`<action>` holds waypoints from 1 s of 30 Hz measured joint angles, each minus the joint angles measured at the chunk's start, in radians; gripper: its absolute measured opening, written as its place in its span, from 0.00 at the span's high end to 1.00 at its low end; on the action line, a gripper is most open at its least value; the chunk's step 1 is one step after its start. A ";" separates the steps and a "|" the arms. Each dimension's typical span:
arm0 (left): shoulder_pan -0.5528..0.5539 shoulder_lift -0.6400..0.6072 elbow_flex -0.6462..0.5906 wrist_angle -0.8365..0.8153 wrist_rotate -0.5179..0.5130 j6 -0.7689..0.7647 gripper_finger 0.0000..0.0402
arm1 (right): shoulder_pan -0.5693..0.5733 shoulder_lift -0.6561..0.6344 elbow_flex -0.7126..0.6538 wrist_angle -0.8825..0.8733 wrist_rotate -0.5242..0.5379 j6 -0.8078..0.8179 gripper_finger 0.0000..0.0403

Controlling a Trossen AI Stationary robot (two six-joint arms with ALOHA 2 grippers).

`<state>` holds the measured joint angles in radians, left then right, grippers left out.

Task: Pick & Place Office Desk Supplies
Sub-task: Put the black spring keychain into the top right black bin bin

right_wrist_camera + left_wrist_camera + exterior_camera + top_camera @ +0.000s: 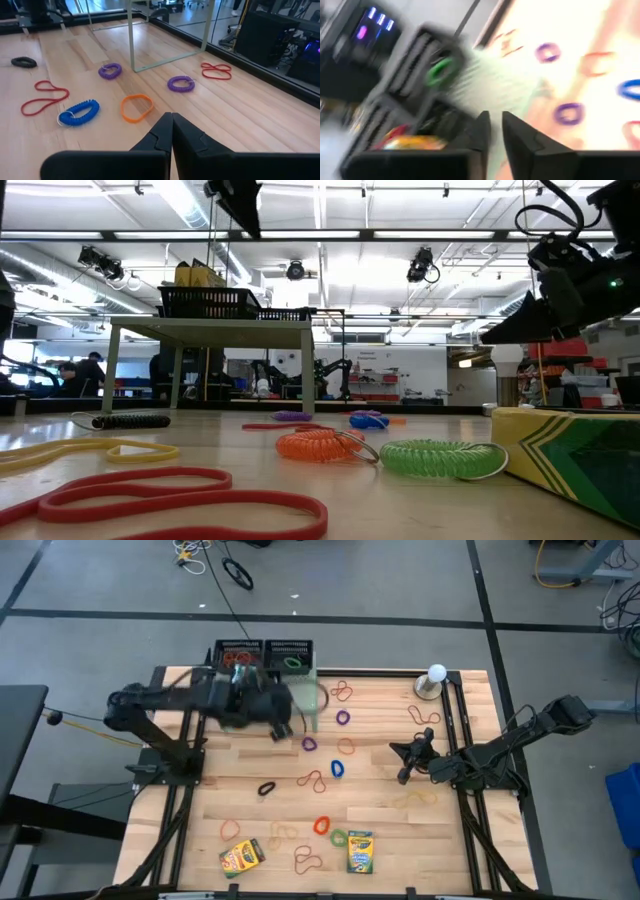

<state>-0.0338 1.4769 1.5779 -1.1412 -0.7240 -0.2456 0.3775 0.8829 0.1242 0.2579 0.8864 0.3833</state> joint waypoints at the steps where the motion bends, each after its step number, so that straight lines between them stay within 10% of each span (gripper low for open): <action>1: -0.033 -0.016 -0.046 0.063 0.000 0.017 0.90 | 0.000 0.000 0.000 0.009 0.000 -0.003 0.97; 12: -0.239 -0.092 -0.495 0.636 0.036 0.040 0.98 | 0.000 0.000 0.000 0.043 0.000 -0.003 0.97; 22: -0.219 -0.080 -0.900 1.467 0.388 -0.051 0.97 | 0.000 0.000 0.000 0.093 -0.016 -0.043 0.97; 30: -0.173 0.004 -0.881 1.427 0.610 -0.278 0.93 | -0.042 0.000 0.000 0.112 -0.072 -0.059 0.97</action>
<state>-0.2070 1.4805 0.6973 0.2854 -0.1145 -0.5241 0.3353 0.8829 0.1246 0.3695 0.8139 0.3241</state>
